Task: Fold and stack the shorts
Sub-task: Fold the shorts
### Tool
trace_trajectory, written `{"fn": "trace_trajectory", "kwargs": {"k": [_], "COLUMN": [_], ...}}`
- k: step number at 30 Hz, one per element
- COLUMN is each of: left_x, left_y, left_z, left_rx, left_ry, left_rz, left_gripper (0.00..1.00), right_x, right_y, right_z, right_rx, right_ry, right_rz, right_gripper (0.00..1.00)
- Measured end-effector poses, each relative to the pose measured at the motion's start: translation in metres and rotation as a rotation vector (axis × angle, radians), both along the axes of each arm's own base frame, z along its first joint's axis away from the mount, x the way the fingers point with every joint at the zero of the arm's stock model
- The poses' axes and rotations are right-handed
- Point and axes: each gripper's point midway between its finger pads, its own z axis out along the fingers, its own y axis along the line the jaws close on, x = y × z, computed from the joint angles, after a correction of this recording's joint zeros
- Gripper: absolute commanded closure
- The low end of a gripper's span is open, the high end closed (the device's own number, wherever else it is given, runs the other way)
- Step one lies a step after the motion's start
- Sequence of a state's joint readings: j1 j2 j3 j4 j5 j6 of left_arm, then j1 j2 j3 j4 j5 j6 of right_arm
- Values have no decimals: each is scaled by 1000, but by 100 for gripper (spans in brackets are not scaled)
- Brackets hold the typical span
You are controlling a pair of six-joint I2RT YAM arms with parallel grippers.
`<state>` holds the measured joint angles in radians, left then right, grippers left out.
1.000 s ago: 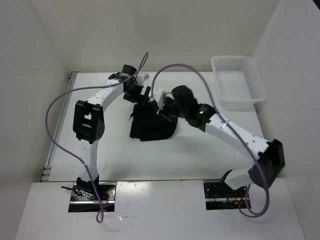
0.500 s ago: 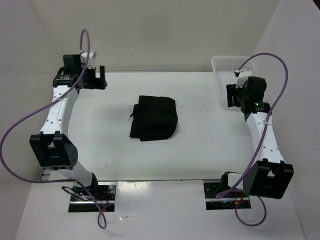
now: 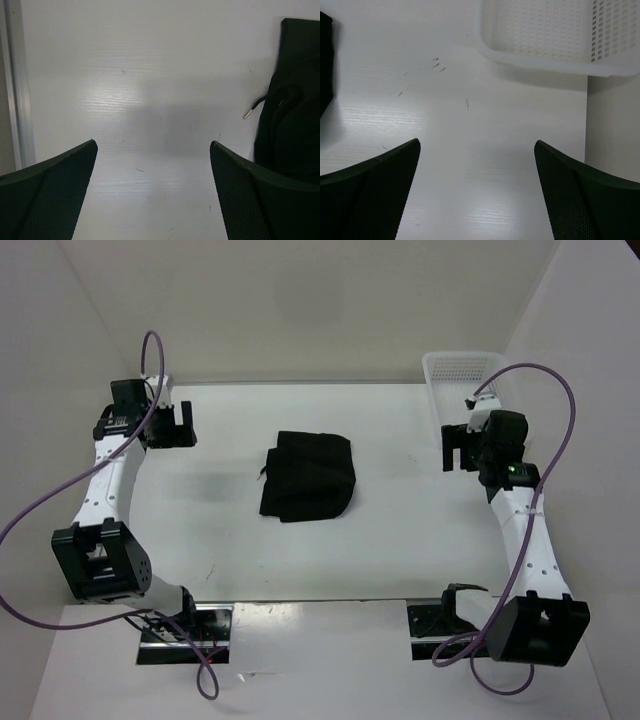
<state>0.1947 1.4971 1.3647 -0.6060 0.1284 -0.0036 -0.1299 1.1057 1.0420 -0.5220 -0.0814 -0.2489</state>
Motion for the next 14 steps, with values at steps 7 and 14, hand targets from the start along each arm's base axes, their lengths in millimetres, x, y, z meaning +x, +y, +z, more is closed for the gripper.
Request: {"fn": "trace_trajectory", "kwargs": {"k": [7,14], "left_x": [-1,-3], "left_y": [-2,-1], "left_z": [8,5], "left_rx": [-15,-23], "left_ry": [-30,-23], "left_rz": [-10,-10], "left_gripper": [0,0], "right_x": [-14,-21], "right_y": [10,5], "right_z": [4,9], "right_rx": [-1,6], "right_ry": [-11,-39], "right_rz": [-62,-110], "right_gripper": [1,1]}}
